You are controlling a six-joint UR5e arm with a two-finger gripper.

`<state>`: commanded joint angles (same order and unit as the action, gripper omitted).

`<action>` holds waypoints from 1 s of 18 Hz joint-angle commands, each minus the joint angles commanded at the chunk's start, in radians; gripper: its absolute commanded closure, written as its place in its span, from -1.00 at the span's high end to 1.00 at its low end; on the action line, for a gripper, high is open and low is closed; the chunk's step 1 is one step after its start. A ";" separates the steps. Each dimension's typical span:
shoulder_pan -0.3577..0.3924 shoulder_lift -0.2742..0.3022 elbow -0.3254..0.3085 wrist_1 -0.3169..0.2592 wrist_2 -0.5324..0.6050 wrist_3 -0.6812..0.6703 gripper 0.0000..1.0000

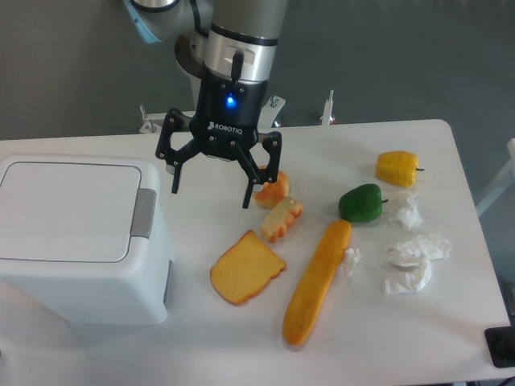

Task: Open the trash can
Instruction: 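Carry the gripper over the grey tab at the trash can's lid edge, then lower the gripper finger onto the lid edge beside the grey tab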

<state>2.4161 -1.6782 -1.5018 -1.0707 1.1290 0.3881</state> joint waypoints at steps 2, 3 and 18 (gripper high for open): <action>-0.008 -0.008 0.000 0.000 0.002 0.000 1.00; -0.009 -0.009 0.000 0.000 0.002 0.000 1.00; -0.038 -0.029 -0.008 -0.002 0.000 0.002 1.00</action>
<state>2.3777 -1.7073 -1.5094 -1.0722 1.1290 0.3896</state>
